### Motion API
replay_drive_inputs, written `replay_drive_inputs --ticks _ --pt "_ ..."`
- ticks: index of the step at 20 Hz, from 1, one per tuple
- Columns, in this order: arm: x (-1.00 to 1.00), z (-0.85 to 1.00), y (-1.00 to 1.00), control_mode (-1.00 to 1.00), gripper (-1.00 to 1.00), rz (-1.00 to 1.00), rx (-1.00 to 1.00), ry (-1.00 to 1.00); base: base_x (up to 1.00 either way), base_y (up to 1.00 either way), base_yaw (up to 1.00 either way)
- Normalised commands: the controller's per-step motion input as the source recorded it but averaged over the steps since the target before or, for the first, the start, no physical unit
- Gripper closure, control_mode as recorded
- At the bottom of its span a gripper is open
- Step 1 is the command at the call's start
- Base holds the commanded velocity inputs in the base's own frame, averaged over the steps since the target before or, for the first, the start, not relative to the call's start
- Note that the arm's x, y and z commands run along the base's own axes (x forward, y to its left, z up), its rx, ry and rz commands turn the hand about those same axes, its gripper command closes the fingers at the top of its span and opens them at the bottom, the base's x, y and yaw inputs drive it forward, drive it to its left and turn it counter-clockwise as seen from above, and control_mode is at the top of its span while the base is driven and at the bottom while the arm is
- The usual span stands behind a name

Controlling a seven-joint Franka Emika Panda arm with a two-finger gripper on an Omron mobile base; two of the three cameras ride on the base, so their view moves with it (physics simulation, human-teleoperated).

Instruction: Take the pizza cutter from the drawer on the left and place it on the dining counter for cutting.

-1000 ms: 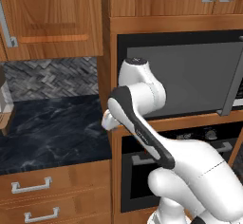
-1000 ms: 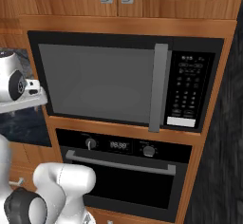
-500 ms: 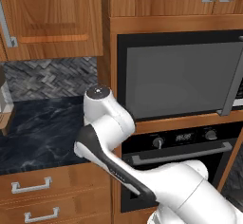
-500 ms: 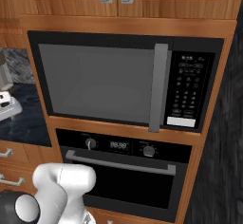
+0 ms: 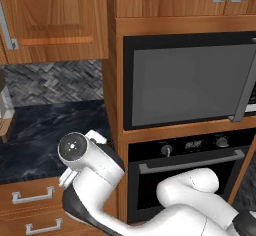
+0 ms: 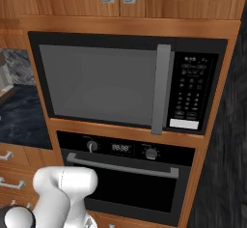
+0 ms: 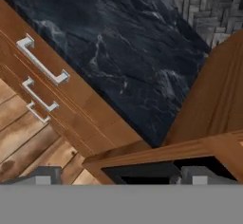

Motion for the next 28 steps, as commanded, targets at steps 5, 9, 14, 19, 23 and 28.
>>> replay_drive_inputs --ticks 5,9,14,19,23,28 --pt "-0.05 -0.17 0.45 -1.00 -1.00 0.01 -0.12 -0.18 0.00 0.00 0.00" --pt "0.00 -0.14 0.44 -1.00 -1.00 0.01 -0.11 -0.17 0.00 0.00 0.00" --pt "0.00 -0.27 0.60 -1.00 -1.00 0.00 -0.16 -0.10 0.00 0.00 0.00" --pt "0.00 -0.35 0.56 -1.00 -1.00 0.03 -0.16 -0.06 0.00 0.00 0.00" --pt "0.00 -0.39 0.48 -1.00 -1.00 0.07 -0.16 -0.04 0.00 0.00 0.00" --pt "0.12 -0.77 0.50 -1.00 -1.00 0.12 -0.27 -0.01 0.00 0.00 0.00"
